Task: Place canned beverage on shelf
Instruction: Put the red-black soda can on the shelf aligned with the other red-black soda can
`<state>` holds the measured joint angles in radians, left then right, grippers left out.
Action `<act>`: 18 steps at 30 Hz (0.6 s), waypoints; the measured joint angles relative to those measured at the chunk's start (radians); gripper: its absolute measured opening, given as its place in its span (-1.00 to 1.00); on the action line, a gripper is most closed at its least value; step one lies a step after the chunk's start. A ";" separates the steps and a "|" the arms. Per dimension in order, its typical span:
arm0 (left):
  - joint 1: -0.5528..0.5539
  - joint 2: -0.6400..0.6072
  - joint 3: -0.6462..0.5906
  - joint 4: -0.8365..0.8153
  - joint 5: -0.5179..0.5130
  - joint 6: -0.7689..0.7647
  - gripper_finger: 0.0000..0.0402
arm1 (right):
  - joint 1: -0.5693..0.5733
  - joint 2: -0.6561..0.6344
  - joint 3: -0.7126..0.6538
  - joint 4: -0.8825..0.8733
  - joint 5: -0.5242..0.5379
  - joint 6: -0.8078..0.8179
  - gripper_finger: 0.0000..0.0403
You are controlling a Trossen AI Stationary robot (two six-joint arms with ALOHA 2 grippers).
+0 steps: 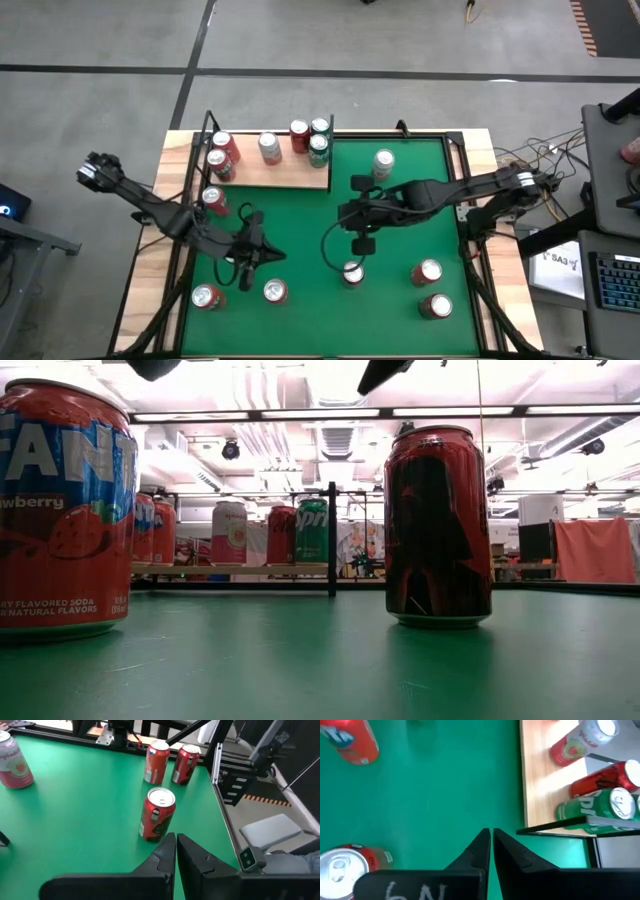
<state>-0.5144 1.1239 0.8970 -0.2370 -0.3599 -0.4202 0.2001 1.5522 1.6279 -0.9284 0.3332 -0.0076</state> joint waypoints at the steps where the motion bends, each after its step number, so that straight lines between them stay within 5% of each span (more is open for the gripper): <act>1: 0.000 0.012 0.013 -0.004 -0.001 0.001 -1.00 | 0.000 -0.015 -0.013 0.008 0.000 0.010 -0.94; 18: 0.000 0.106 0.255 -0.496 -0.175 0.063 -1.00 | 0.018 -0.041 -0.045 -0.013 -0.089 0.189 -0.94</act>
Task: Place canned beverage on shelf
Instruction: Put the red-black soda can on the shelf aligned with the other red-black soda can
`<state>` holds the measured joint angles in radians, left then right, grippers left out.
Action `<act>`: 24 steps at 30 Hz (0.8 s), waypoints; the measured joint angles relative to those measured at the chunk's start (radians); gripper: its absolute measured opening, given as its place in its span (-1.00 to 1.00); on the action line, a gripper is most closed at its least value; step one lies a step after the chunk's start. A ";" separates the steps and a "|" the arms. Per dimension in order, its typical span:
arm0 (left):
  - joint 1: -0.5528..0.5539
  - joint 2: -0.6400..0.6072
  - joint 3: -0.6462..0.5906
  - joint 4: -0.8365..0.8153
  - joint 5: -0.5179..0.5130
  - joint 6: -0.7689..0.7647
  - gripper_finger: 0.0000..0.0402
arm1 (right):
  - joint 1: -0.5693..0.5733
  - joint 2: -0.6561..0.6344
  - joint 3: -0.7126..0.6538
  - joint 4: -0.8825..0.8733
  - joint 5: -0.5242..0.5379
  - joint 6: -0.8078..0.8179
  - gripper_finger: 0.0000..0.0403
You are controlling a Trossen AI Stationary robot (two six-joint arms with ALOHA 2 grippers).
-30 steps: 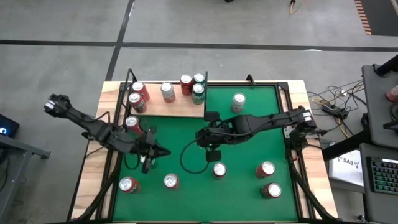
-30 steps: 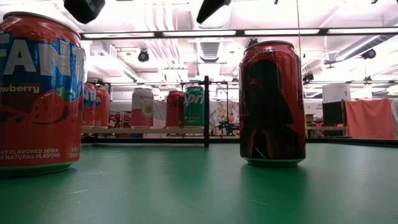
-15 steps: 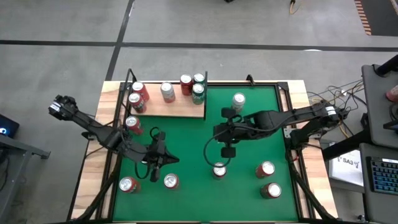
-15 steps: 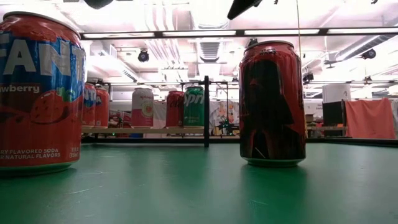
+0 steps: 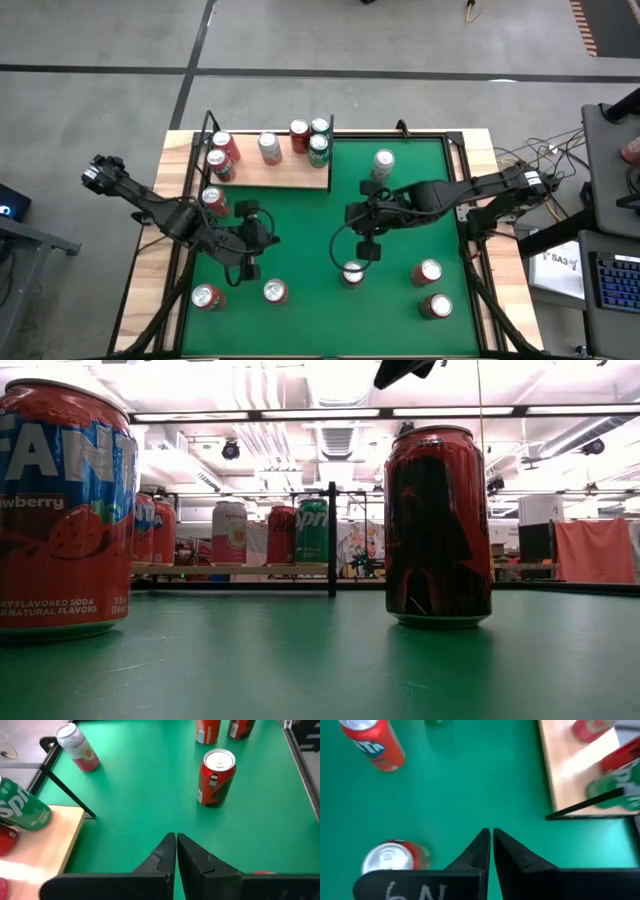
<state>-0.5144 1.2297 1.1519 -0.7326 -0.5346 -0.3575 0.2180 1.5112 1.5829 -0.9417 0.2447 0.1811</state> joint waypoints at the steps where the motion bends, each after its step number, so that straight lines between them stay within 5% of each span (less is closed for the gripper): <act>1: 0.000 -0.002 -0.001 -0.001 0.000 0.011 -1.00 | 0.001 0.000 0.000 -0.007 -0.011 0.020 -0.94; 9: 0.001 -0.004 -0.005 -0.001 -0.007 0.099 -1.00 | 0.007 0.001 0.000 -0.229 -0.180 0.356 -0.94; 24: 0.002 -0.004 -0.005 0.034 -0.060 0.326 -1.00 | 0.181 -0.006 -0.066 -0.533 -0.254 0.972 -0.94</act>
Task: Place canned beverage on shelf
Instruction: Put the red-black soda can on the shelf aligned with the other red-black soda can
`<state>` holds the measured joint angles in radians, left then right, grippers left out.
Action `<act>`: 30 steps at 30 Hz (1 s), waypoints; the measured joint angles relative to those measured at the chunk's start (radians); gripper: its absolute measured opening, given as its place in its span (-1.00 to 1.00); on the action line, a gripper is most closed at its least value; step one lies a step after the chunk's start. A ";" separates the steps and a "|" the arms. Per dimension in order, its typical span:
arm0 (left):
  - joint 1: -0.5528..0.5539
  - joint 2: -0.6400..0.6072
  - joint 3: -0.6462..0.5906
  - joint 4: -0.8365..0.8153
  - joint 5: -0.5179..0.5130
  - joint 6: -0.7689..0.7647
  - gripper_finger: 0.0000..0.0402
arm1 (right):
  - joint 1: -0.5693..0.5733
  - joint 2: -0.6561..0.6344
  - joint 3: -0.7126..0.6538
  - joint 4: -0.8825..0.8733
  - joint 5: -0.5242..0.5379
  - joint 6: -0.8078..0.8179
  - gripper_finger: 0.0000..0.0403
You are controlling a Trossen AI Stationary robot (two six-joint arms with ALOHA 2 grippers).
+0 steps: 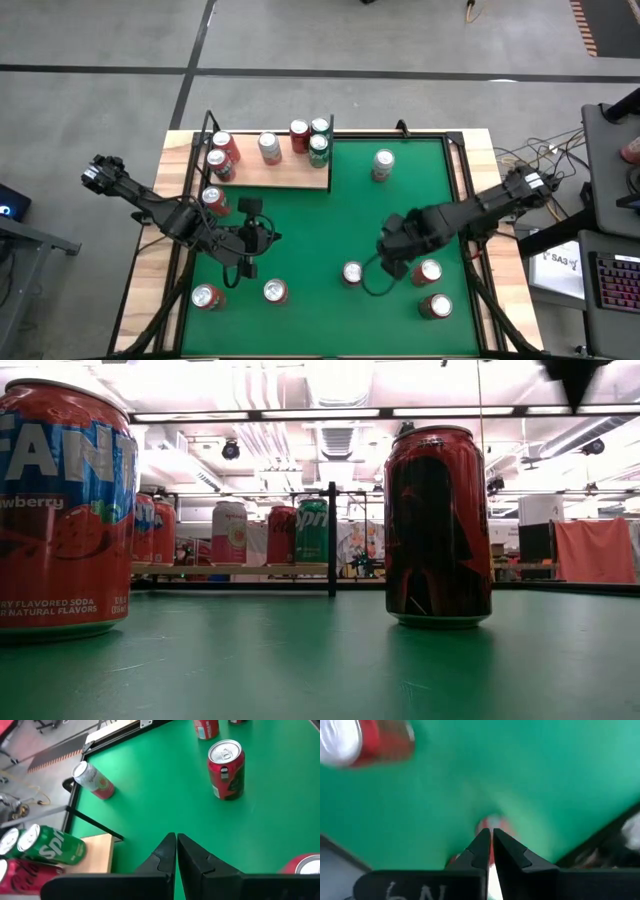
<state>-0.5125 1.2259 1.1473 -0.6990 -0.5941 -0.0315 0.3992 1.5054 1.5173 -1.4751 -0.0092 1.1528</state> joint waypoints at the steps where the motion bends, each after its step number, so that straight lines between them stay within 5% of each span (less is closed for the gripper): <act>1: 0.000 0.000 0.000 0.001 0.000 0.014 -1.00 | 0.024 -0.004 -0.012 0.000 -0.019 0.050 -0.94; 8: 0.001 0.000 0.000 0.016 -0.001 0.112 -1.00 | 0.209 -0.034 -0.080 0.102 -0.130 0.391 -0.94; 17: 0.005 -0.034 0.000 0.016 -0.120 0.219 -1.00 | 0.389 -0.114 -0.082 0.137 -0.069 0.770 -0.94; 25: 0.012 -0.086 0.000 0.058 -0.130 0.223 -1.00 | 0.408 -0.123 -0.082 0.140 -0.095 0.768 -0.94; 30: 0.012 -0.106 0.001 0.090 -0.130 0.221 -1.00 | 0.408 -0.111 -0.082 0.148 -0.111 0.625 -0.94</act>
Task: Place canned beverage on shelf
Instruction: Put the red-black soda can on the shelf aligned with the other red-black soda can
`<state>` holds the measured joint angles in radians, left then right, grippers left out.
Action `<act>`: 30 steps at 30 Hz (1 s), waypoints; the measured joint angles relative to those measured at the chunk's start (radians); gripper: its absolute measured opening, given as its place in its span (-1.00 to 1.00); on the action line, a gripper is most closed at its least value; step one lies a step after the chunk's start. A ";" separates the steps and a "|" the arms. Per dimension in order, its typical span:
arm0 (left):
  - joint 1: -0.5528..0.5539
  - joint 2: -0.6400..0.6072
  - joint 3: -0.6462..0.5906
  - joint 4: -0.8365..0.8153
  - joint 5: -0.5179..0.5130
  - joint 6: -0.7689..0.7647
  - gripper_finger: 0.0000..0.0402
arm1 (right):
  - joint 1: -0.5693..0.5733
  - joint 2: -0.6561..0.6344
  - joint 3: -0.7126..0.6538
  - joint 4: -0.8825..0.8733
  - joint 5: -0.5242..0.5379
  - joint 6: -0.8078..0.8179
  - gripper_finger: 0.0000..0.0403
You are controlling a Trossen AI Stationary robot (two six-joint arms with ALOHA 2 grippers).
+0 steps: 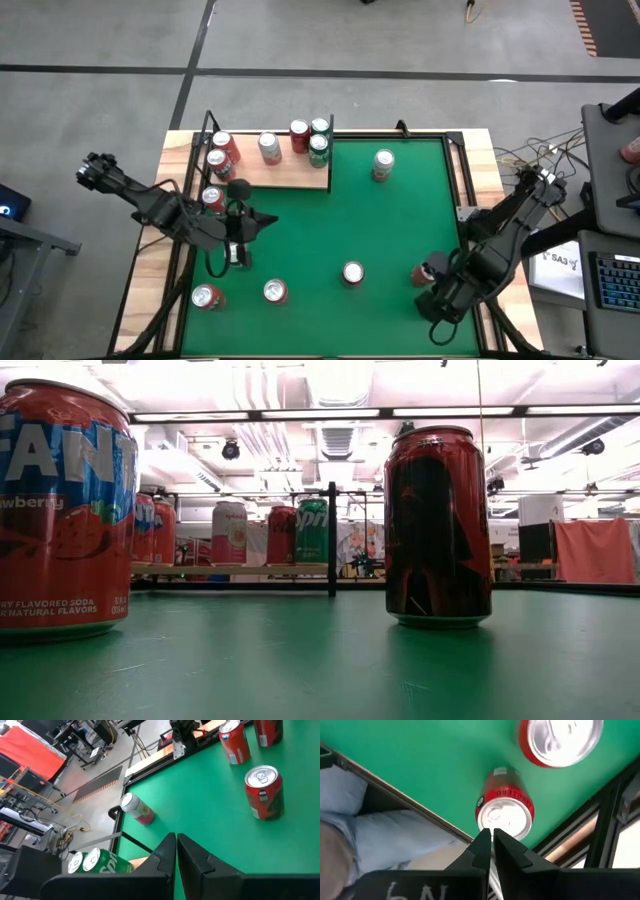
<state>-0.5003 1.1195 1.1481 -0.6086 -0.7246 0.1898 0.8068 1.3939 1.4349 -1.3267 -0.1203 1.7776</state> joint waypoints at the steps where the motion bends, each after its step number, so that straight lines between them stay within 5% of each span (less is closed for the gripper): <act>1: 0.000 -0.002 0.000 0.000 0.000 -0.003 -1.00 | -0.001 0.002 0.000 0.001 0.007 -0.023 -0.94; 13: 0.000 -0.008 0.000 0.005 0.000 -0.018 -1.00 | -0.002 0.020 0.000 -0.003 0.069 0.147 -0.81; 30: 0.000 -0.008 0.000 0.007 0.000 -0.035 -1.00 | -0.001 0.027 0.000 -0.022 0.006 0.221 0.63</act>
<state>-0.5003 1.1118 1.1481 -0.6018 -0.7242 0.1546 0.8055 1.4207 1.4349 -1.3483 -0.1139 1.9984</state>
